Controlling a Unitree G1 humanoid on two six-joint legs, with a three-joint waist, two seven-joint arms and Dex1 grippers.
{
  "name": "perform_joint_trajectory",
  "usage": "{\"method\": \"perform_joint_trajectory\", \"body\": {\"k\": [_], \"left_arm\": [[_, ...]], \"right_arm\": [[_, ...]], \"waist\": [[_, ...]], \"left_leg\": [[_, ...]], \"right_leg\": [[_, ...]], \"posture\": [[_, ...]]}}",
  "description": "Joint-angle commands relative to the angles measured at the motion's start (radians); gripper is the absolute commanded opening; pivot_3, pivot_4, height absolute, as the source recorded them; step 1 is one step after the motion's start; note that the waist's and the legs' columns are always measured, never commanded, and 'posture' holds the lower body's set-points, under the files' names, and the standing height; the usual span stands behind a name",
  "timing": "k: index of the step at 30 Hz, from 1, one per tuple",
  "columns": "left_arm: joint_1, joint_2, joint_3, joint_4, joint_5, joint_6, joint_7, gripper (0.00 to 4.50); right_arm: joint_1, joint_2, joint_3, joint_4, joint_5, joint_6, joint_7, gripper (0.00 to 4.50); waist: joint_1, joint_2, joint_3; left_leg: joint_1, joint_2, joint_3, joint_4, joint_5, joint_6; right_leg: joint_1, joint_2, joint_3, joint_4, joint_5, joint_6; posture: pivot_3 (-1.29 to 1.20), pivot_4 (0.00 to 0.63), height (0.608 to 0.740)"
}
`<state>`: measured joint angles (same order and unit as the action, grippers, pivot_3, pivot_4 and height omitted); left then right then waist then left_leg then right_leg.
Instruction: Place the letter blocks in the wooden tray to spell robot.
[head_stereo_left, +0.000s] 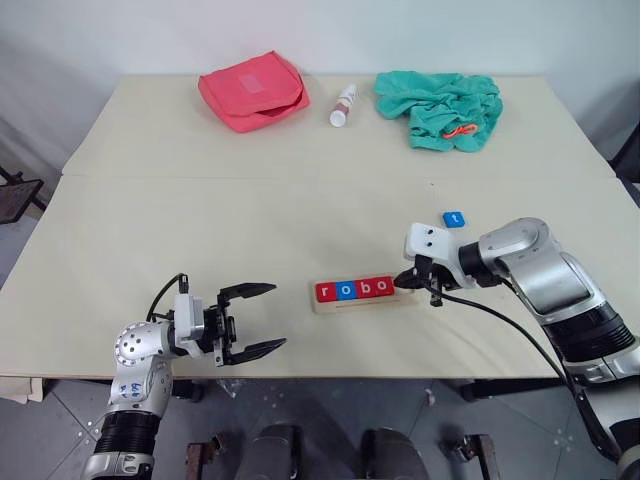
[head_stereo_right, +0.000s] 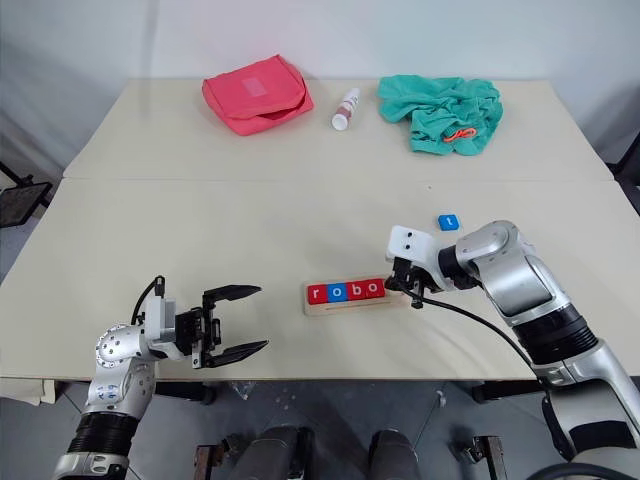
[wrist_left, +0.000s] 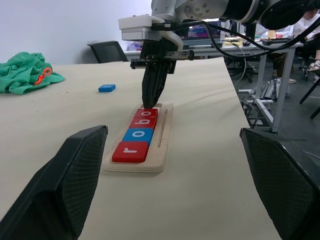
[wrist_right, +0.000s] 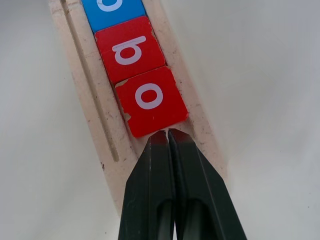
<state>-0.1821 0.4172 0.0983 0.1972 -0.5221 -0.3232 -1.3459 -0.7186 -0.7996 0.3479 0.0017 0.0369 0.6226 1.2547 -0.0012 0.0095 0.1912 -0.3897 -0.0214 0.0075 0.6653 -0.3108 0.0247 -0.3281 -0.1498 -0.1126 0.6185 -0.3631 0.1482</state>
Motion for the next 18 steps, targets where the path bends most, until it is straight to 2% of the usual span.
{"method": "perform_joint_trajectory", "body": {"k": [1, 7, 15, 18], "left_arm": [[0.008, 0.003, 0.001, -0.024, -0.003, -0.015, 0.000, 4.50], [-0.007, 0.001, -0.002, -0.007, -0.004, -0.018, -0.008, 4.50], [-0.030, 0.002, -0.006, 0.016, -0.002, -0.020, -0.025, 4.50], [-0.040, 0.008, 0.002, 0.029, -0.006, -0.020, -0.037, 4.50]], "right_arm": [[0.009, -0.040, -0.029, -0.058, 0.004, 0.019, 0.000, 0.07], [0.036, -0.059, -0.085, -0.122, 0.045, 0.065, -0.021, 0.07], [0.100, -0.023, -0.139, -0.156, 0.080, 0.078, -0.105, 0.07], [0.138, -0.021, -0.231, -0.156, 0.118, 0.066, -0.159, 0.07]], "waist": [[0.000, 0.000, 0.000], [0.001, 0.000, 0.000], [0.001, 0.000, 0.000], [0.004, 0.000, 0.000]], "left_leg": [[0.000, 0.000, 0.000, 0.000, 0.000, 0.000], [0.000, 0.000, 0.000, 0.000, 0.000, 0.000], [0.000, 0.000, 0.000, 0.000, 0.000, 0.000], [0.000, 0.000, 0.000, 0.000, 0.000, 0.000]], "right_leg": [[0.000, 0.000, 0.000, 0.000, 0.000, 0.000], [0.000, 0.000, 0.000, 0.000, 0.000, 0.000], [0.000, 0.000, 0.000, 0.000, 0.000, 0.000], [0.000, 0.000, 0.000, 0.000, 0.000, 0.000]], "posture": [[0.00, 0.150, 0.740], [0.00, 0.150, 0.740], [0.00, 0.150, 0.740], [0.00, 0.150, 0.740]]}}
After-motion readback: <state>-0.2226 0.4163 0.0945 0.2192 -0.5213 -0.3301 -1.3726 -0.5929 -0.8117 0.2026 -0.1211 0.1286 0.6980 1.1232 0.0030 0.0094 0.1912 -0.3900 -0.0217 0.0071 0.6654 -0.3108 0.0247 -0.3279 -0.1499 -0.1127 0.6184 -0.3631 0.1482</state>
